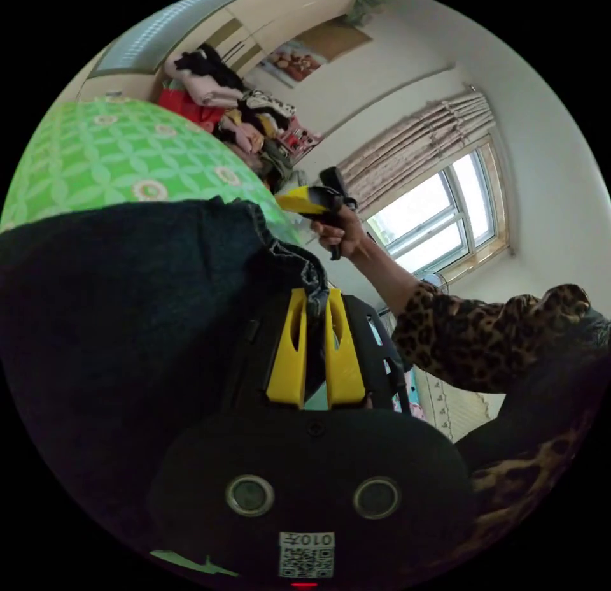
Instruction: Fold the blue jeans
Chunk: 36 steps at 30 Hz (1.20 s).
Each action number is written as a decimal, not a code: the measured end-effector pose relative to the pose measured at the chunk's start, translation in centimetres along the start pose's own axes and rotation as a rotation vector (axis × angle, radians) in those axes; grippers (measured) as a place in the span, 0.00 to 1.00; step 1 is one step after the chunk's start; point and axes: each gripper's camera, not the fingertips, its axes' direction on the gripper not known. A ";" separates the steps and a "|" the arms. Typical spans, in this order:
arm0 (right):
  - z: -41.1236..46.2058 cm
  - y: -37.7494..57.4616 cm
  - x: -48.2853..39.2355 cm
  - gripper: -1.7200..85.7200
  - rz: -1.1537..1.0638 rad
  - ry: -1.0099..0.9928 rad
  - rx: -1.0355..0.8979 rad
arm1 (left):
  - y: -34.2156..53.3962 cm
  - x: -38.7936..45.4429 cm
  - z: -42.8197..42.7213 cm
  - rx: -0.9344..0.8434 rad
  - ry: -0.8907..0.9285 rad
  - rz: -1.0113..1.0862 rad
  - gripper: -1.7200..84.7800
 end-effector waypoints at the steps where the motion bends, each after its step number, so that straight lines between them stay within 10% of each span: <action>1: -0.1 1.5 0.0 0.16 0.037 -0.025 0.028 | -0.1 0.0 0.6 -0.008 -0.004 -0.006 0.09; 11: 4.1 4.6 -1.7 0.14 0.134 -0.034 0.060 | -2.6 6.0 0.6 0.003 -0.125 0.156 0.08; 18: 3.0 8.6 -2.7 0.06 0.257 0.424 0.073 | -2.0 5.7 5.8 -0.171 -0.206 0.161 0.08; 25: 1.9 8.7 -2.6 0.21 0.222 0.412 0.257 | -1.9 7.1 6.8 -0.148 -0.240 0.181 0.08; 36: 0.0 8.9 -1.2 0.08 0.234 0.460 0.343 | -1.3 13.0 4.9 -0.030 -0.368 0.303 0.08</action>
